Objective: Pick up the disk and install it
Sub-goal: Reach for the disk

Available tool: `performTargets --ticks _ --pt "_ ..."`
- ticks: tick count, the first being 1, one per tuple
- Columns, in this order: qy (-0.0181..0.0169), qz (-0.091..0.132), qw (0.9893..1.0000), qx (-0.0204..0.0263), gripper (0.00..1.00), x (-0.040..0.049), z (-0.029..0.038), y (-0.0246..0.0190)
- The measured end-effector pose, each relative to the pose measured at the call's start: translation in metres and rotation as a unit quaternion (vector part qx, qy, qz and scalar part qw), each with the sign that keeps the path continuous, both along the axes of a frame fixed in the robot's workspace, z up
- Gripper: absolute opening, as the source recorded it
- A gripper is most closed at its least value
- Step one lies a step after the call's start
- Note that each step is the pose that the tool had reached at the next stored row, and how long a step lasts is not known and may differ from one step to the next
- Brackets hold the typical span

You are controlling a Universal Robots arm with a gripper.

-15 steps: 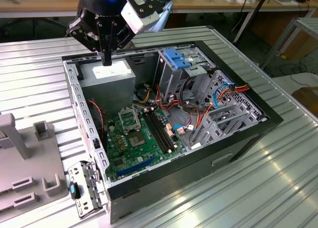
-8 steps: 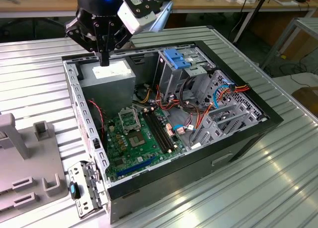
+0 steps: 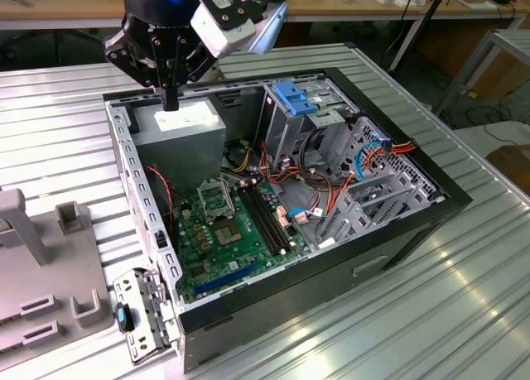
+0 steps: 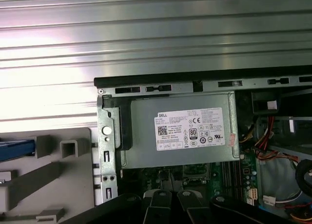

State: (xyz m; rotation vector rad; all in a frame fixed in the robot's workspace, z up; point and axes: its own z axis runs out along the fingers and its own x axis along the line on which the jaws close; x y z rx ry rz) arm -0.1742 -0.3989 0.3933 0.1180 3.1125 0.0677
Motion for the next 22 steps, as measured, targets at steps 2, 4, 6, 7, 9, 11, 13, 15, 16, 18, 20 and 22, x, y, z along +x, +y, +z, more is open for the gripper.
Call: performTargets --ticks 2,4,6,7,9,11,13,15,16,18,20,22 --pt "0.0 0.0 1.0 0.0 0.11 -0.0013 0.0 0.0" --pt "0.0 0.0 1.0 0.0 0.11 -0.0026 0.0 0.0" --pt "0.0 0.0 1.0 0.0 0.11 -0.0046 0.0 0.0" --pt "0.0 0.0 1.0 0.0 0.11 -0.0052 0.0 0.0" --pt "0.0 0.0 1.0 0.0 0.11 -0.0068 0.0 0.0" --pt "0.0 0.0 1.0 0.0 0.11 -0.008 0.0 0.0" --pt "0.0 0.0 1.0 0.0 0.11 -0.0091 0.0 0.0" --pt "0.0 0.0 1.0 0.0 0.11 -0.0108 0.0 0.0" --pt "0.0 0.0 1.0 0.0 0.11 -0.0114 0.0 0.0" --pt "0.0 0.0 1.0 0.0 0.11 -0.0139 0.0 0.0" --pt "0.0 0.0 1.0 0.0 0.11 -0.0154 0.0 0.0" --pt "0.0 0.0 1.0 0.0 0.11 -0.0173 0.0 0.0"
